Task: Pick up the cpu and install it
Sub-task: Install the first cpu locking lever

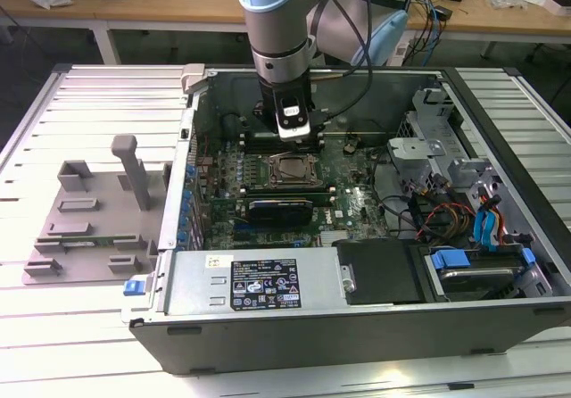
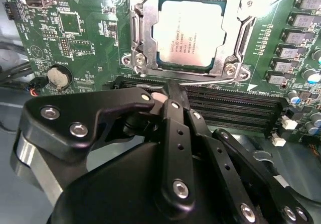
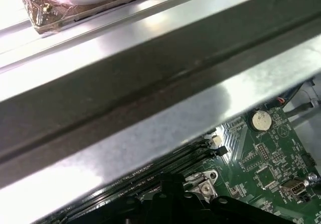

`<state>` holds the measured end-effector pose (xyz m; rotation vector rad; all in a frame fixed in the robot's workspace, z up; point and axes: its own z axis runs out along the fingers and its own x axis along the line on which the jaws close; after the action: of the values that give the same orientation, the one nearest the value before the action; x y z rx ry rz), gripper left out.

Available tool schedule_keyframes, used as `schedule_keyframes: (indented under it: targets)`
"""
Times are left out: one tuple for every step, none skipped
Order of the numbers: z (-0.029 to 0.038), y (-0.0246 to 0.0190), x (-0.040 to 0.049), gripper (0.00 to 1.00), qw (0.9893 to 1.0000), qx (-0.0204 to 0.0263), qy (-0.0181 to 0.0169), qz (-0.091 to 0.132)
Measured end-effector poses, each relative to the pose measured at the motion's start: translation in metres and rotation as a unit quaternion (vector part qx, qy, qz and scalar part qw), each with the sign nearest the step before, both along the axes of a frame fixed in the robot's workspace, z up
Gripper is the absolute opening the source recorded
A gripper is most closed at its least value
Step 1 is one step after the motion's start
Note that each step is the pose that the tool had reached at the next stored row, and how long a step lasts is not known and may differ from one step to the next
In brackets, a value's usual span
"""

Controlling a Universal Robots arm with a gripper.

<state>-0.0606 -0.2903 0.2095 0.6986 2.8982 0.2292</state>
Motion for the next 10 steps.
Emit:
schedule_keyframes:
  targets:
    - [0.0, 0.0001, -0.0007, 0.11, 1.0, 0.0008, 0.0, -0.004]
    - [0.0, 0.0001, -0.001, 0.11, 1.0, 0.0014, 0.0, -0.007]
    - [0.0, 0.0, -0.0013, 0.11, 0.9999, 0.0019, 0.0001, -0.013]
    - [0.0, 0.0, -0.0013, 0.11, 0.9997, 0.002, 0.0, -0.023]
    - [0.0, 0.0, -0.0014, 0.11, 0.9995, 0.002, 0.0, -0.031]
    - [0.0, 0.0, -0.0019, 0.11, 0.9992, 0.0022, 0.0, -0.039]
    - [0.0, 0.0, -0.0029, 0.11, 0.999, 0.0025, 0.0, -0.045]
    - [0.0, 0.0001, -0.0039, 0.11, 0.9987, 0.0027, 0.0, -0.051]
    - [0.0, 0.0, -0.0051, 0.11, 0.9984, 0.0029, 0.0, -0.056]
    - [0.0, 0.0, -0.0058, 0.11, 0.9983, 0.003, 0.0, -0.059]
